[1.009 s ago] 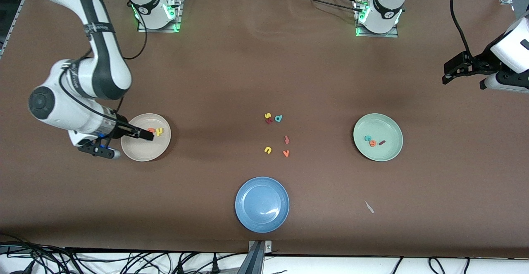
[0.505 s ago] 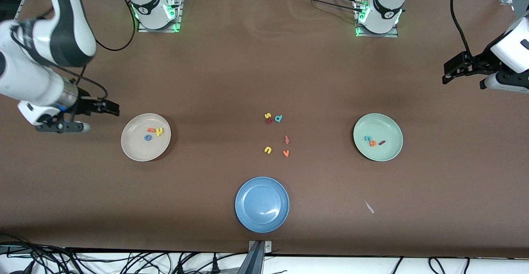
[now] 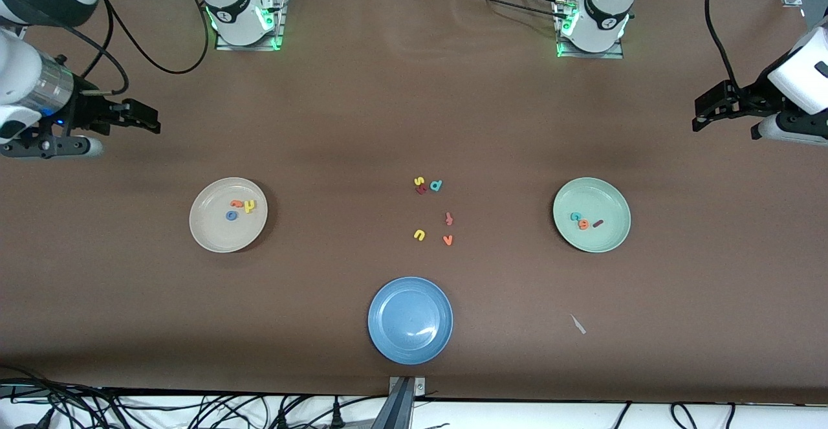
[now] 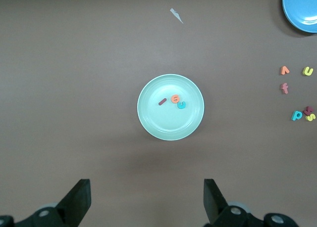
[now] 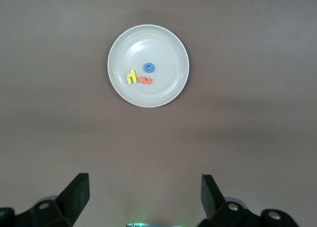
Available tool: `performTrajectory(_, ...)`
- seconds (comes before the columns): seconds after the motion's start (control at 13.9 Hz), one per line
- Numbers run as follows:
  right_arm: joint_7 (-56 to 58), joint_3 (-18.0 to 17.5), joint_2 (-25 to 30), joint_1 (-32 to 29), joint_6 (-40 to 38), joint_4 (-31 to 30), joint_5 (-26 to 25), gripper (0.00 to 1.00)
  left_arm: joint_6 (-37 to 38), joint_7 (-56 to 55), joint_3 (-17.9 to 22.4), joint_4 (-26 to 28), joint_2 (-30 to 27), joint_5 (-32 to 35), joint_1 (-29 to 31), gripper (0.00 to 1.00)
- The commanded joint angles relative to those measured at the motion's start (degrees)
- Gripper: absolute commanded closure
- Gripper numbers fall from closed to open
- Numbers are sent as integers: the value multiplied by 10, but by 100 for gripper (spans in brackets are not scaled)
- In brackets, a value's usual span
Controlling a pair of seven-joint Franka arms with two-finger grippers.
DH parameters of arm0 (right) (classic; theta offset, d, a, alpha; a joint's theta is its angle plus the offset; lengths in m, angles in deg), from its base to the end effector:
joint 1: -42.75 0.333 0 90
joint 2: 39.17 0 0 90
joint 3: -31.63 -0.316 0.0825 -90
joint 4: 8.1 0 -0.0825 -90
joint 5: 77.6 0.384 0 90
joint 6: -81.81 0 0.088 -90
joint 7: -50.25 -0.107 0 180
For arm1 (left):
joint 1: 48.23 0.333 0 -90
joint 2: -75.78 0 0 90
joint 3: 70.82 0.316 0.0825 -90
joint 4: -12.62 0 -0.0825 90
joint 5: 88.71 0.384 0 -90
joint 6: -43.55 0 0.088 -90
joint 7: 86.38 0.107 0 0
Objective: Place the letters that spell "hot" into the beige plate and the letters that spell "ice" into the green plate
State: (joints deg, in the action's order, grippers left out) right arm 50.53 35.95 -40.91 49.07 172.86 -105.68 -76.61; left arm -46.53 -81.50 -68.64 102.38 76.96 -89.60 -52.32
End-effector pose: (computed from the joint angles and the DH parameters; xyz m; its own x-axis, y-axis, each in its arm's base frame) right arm 0.5556 0.0217 0.5471 0.9889 0.0388 -0.1437 0.0370 -0.9992 -0.0155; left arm 0.5603 -0.0206 0.6151 0.9929 -0.1182 -0.0137 -0.1180 -0.9929 0.0160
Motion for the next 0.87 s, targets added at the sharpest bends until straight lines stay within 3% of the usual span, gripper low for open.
performTrajectory(0.0, -2, 19, -6, 4, -32, 40, -11, 0, 11, -7, -2, -15, 5, 13, -1, 0)
performTrajectory(0.14, -17, 34, -5, 19, -33, 49, -14, 0, 11, -7, -2, -15, 5, 13, -2, 0)
performTrajectory(0.79, -23, 32, -25, 29, -26, 74, -17, 0, 11, -8, -2, -15, 5, 13, -3, 0)
